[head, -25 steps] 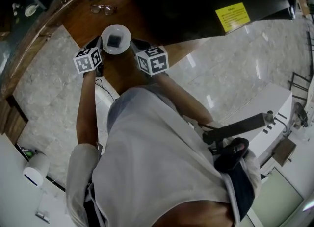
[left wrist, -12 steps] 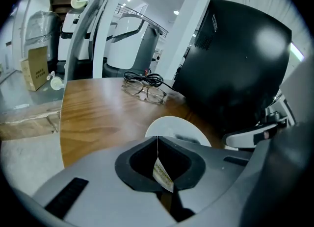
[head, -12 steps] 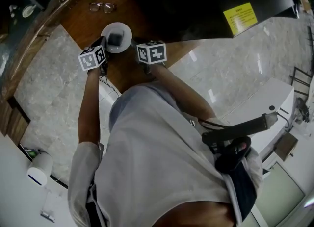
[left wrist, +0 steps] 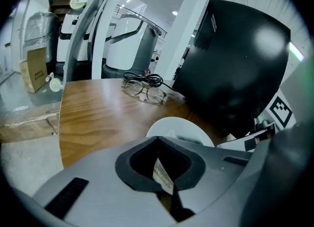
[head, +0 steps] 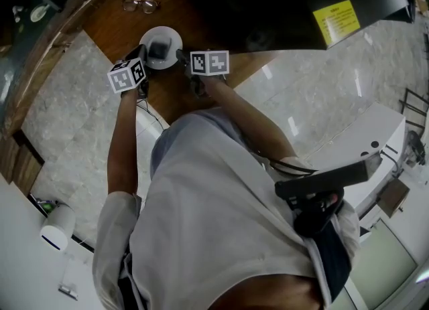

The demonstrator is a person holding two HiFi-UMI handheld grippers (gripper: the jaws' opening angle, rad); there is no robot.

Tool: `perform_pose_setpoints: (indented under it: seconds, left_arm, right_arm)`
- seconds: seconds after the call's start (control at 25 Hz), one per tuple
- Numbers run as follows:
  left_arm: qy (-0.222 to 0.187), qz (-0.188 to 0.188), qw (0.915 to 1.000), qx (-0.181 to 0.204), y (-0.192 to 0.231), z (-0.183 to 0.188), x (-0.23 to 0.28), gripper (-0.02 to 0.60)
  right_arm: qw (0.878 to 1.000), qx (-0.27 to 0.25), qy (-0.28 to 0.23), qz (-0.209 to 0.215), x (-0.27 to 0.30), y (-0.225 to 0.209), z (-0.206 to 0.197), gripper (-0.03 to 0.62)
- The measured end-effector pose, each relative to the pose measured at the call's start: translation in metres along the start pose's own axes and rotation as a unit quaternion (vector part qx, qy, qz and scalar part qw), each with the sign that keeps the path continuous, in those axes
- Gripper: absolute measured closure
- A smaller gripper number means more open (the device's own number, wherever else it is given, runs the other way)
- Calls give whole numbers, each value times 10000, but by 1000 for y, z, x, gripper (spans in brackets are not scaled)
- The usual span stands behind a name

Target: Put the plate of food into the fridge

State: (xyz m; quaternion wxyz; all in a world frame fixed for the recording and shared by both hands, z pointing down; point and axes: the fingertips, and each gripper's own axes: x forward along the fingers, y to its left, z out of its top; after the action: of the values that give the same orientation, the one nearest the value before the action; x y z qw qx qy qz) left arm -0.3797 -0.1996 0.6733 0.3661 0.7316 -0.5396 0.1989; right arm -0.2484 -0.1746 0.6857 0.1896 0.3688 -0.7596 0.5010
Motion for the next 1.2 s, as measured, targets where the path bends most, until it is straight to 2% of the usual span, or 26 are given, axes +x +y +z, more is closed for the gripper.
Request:
perform_pose_setpoints:
  seconds: [0.28,0.52,0.84,1.0,1.2]
  left_arm:
    - [-12,16,9998,175,-2,0,3,563]
    - [47,10,9998,185,-2,0,3,563]
    - [96,0,9997,232,-4,-2,3,563]
    - [121,-52,9998,158,-3,-1,3,563]
    - [153,-42,9996,241,-5,-2,3,563]
  right_arm:
    - [9951,827,-33,546,5,2,2,457]
    - [9785,1785,-25,1032,12,9,0,514]
    - [9680,2254,-24,1101,15,9,0,528]
    - [9715,2118,135,1054,15,10,-3,530]
    - [9705,2164,39,1066,14,9,-3,551]
